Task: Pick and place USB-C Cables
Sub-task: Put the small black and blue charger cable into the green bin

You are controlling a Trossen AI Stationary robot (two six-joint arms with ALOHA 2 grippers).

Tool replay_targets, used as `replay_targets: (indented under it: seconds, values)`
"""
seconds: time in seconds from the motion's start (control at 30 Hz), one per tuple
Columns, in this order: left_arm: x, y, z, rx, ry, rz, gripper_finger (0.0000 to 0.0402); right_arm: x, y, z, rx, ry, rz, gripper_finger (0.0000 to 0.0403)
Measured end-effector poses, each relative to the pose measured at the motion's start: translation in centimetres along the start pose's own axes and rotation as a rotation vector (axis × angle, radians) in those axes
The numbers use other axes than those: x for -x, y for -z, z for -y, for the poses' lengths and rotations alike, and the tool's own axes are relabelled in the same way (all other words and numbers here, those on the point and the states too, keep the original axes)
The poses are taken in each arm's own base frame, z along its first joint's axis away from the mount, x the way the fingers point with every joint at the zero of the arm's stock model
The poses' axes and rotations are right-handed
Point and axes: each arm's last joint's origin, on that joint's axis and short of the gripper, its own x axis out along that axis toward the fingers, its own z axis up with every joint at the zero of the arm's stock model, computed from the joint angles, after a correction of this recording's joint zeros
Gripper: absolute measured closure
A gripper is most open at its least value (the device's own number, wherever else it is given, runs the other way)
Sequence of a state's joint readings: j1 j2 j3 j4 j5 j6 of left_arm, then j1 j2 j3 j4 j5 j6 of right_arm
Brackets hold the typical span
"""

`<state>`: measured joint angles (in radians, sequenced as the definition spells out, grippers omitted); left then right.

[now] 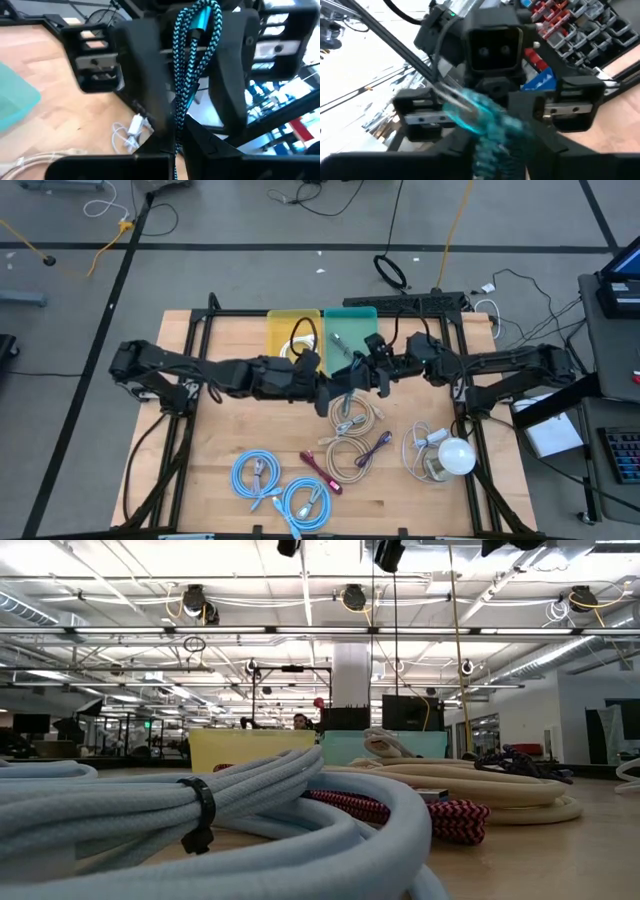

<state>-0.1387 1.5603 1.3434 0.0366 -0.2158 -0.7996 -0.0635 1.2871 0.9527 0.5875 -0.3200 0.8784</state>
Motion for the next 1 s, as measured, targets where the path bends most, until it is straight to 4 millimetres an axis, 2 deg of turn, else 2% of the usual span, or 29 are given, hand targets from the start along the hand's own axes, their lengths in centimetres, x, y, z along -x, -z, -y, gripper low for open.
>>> replay_targets:
  seconds: [0.13, 0.27, 0.37, 0.5, 0.6, 0.73, 0.83, 1.0]
  values:
    - [0.2, -0.2, 0.3, 0.004, 0.037, -0.033, 0.0378, 0.1, 0.0, -0.1, 0.016, -0.016, -0.015, 0.0385]
    - [0.2, 0.1, 0.4, 0.018, 0.104, -0.12, 0.0333, 0.1, 0.1, 0.0, 0.009, 0.0, -0.031, 0.0393]
    - [0.5, 1.1, 0.4, 0.041, 0.078, -0.204, 0.0305, 0.2, 0.2, 0.5, 0.0, 0.052, -0.042, 0.0399]
    - [1.9, 2.5, 0.4, 0.049, -0.032, -0.337, 0.0282, 1.0, -0.3, 1.8, -0.002, 0.223, -0.019, 0.04]
    - [3.5, 3.9, -0.1, 0.034, -0.182, -0.432, 0.0276, 2.4, -0.8, 3.3, -0.01, 0.401, -0.02, 0.04]
    - [4.7, 4.8, -0.1, 0.033, -0.305, -0.443, 0.0274, 5.2, -1.5, 6.2, 0.024, 0.757, -0.039, 0.0401]
    - [5.3, 5.2, 0.4, 0.037, -0.325, -0.424, 0.0273, 7.3, -2.2, 8.3, 0.03, 0.971, -0.06, 0.0401]
    - [5.5, 5.6, 0.6, 0.037, -0.344, -0.412, 0.0273, 8.9, -3.7, 10.0, 0.051, 1.053, -0.029, 0.0402]
